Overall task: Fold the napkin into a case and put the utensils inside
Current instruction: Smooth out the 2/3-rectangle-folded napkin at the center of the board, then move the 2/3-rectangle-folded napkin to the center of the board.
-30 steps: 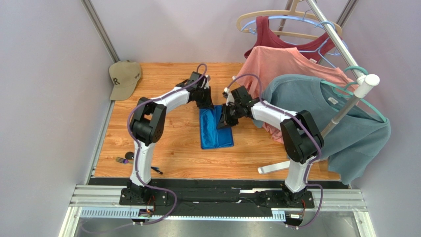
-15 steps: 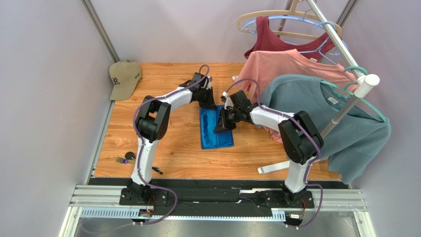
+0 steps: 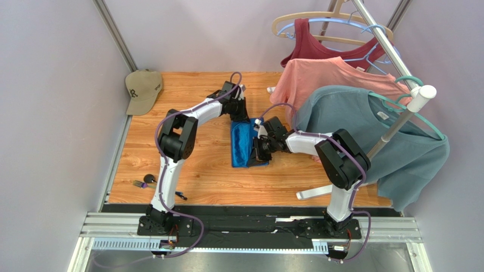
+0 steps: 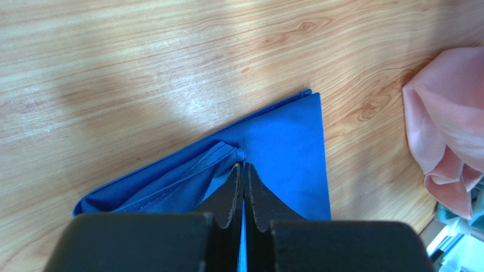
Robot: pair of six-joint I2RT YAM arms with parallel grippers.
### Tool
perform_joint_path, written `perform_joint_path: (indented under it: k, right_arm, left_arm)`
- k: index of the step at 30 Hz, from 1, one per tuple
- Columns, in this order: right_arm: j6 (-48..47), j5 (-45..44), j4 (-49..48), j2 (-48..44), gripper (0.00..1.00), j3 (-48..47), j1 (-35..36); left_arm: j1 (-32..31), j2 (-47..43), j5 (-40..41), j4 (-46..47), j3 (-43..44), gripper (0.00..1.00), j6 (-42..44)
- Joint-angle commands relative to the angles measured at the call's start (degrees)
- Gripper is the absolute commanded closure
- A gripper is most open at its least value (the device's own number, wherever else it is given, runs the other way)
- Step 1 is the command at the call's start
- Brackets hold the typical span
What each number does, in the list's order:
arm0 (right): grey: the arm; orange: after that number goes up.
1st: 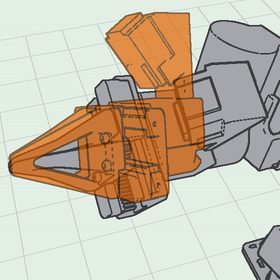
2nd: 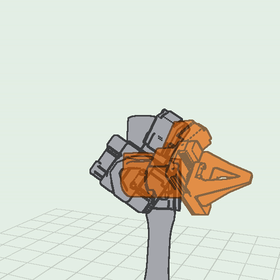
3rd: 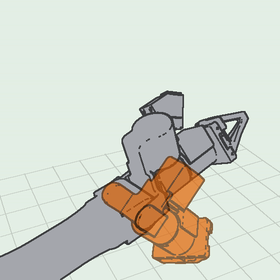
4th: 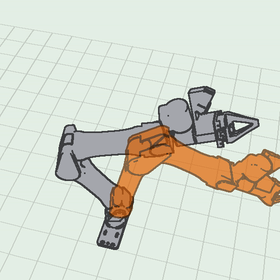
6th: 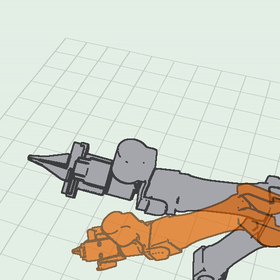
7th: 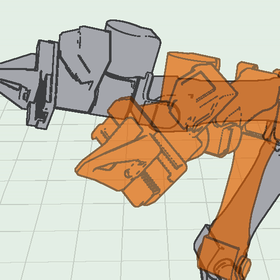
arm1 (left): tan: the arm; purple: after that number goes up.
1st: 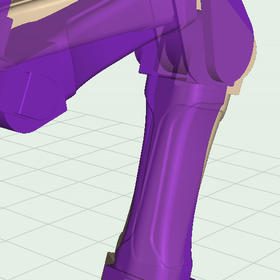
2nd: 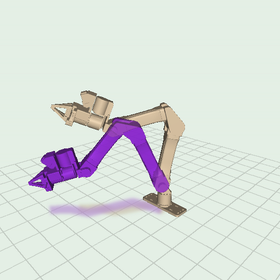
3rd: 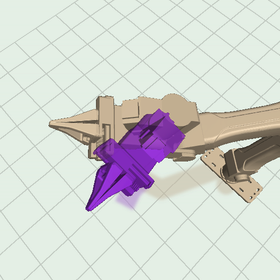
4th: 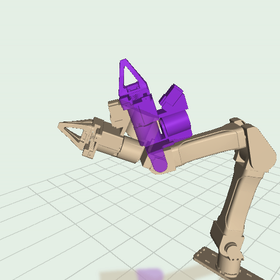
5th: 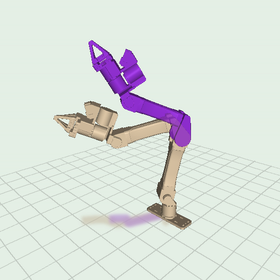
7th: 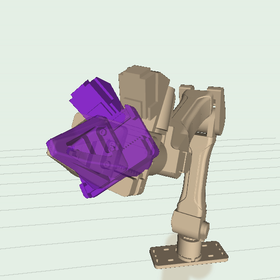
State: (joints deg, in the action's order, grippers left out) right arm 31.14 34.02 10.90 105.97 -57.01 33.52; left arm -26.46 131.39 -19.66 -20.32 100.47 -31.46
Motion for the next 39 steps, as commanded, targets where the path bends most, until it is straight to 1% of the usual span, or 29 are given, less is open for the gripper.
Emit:
perform_joint_path:
  k: [1, 2, 3, 5, 7, 8, 9, 10, 11, 12, 13, 14, 16, 18, 20, 22, 23, 26, 27, 30, 32, 33, 34, 36, 37, 39]
  right_arm:
    - [-0.5, -0.8, -2.0, -1.5, 0.99, -1.3, 0.1]
    - [-0.3, -0.9, -1.8, -2.1, 0.99, -1.7, 0.1]
    - [-0.3, -1.0, -1.4, -2.8, 0.99, -2.6, 0.1]
    - [-0.5, -1.0, 0.5, -4.8, 0.98, -3.8, 0.0]
    - [-0.6, -1.2, 2.8, -6.3, 0.96, -5.0, -0.4]
    - [-0.9, -1.5, 3.5, -8.0, 0.92, -5.1, -0.6]
    - [-1.7, -2.8, 4.4, -8.9, 0.9, -5.3, -1.2]
    - [-2.0, -3.9, 6.7, -10.0, 0.87, -5.6, -1.6]
    - [-2.4, -5.1, 8.0, -10.9, 0.76, -5.6, -2.0]
    - [-3.0, -7.3, 8.9, -12.4, 0.71, -5.6, -3.3]
    - [-3.4, -8.2, 10.4, -12.9, 0.64, -5.6, -3.9]
    - [-4.0, -8.9, 11.2, -13.2, 0.62, -5.7, -4.3]
    - [-5.5, -9.0, 12.2, -13.5, 0.61, -5.5, -5.4]
    - [-6.1, -7.1, 11.3, -13.4, 0.63, -4.6, -5.5]
    - [-5.7, -5.3, 9.9, -12.5, 0.7, -3.4, -5.6]
    - [-4.9, -2.9, 7.1, -11.9, 0.75, -2.1, -5.5]
    - [-4.3, -3.2, 6.9, -11.9, 0.76, -1.2, -5.5]
    - [-4.9, -6.9, 7.4, -12.0, 0.73, 0.1, -5.5]
    - [-5.3, -9.0, 8.2, -11.9, 0.72, 0.5, -5.6]
    - [-6.4, -11.4, 9.4, -11.3, 0.71, 0.8, -5.7]
    - [-7.0, -12.4, 9.8, -11.8, 0.66, 1.1, -5.9]
    - [-7.1, -13.6, 10.1, -11.8, 0.64, 0.9, -6.2]
    - [-7.0, -13.8, 10.1, -11.8, 0.62, 0.5, -6.4]
    - [-7.1, -13.7, 10.8, -11.8, 0.6, -0.5, -7.7]
    - [-7.1, -13.9, 11.2, -11.8, 0.58, -1.9, -8.0]
    - [-7.5, -15.4, 13.0, -11.8, 0.55, -3.0, -9.3]
  left_arm:
    - [0.4, -2.4, -1.0, -2.4, 2.9, 0.91, 3.1]
    - [0.4, -3.9, -1.4, -2.2, 1.8, 0.84, 3.2]
    - [0.4, -7.5, -2.0, -2.0, 1.1, 0.82, 3.6]
    - [0.4, -11.1, -2.3, -2.9, -1.0, 0.78, 4.1]
    - [0.4, -16.6, -0.3, -5.1, -3.2, 0.76, 5.0]
    - [0.4, -18.4, 0.1, -5.1, -6.7, 0.76, 4.9]
    - [0.4, -21.9, 0.1, -4.4, -8.9, 0.76, 4.1]
    - [0.4, -23.5, -1.6, -3.0, -11.7, 0.76, 3.1]
    - [0.2, -24.9, -2.7, 0.9, -17.3, 0.8, 2.1]
    - [-0.1, -27.0, -3.7, 2.7, -19.9, 0.82, -0.1]
    - [-0.3, -27.6, -4.2, 4.0, -22.2, 0.83, -0.7]
    - [-1.3, -27.9, -3.6, 5.2, -25.6, 0.87, -1.1]
    - [-2.2, -28.0, -2.8, 5.9, -28.4, 0.91, -1.5]
    - [-2.2, -27.9, -3.5, 9.4, -32.9, 0.95, -3.0]
    - [-2.3, -27.7, -3.8, 12.3, -36.9, 0.96, -3.8]
    - [-2.5, -27.8, -2.5, 13.0, -39.0, 0.97, -3.9]
    - [-2.5, -28.0, -2.1, 14.0, -41.1, 0.98, -4.2]
    - [-2.6, -28.6, -1.6, 15.7, -44.6, 0.98, -4.4]
    - [-2.6, -28.3, -0.2, 15.0, -44.8, 0.98, -4.1]
    - [-2.6, -27.7, 2.2, 12.0, -45.4, 0.99, -3.1]
    - [-2.7, -28.8, 1.8, 12.7, -46.7, 0.98, -2.6]
    - [-2.9, -29.7, 1.8, 12.8, -47.0, 0.97, -2.4]
    - [-3.5, -30.5, 2.3, 12.7, -46.9, 0.92, -1.9]
    - [-4.3, -33.3, 3.8, 10.0, -45.9, 0.85, -0.4]
    - [-5.0, -34.2, 4.2, 9.0, -44.6, 0.8, 0.1]
    - [-5.8, -37.8, 5.7, 7.1, -43.9, 0.77, 1.1]
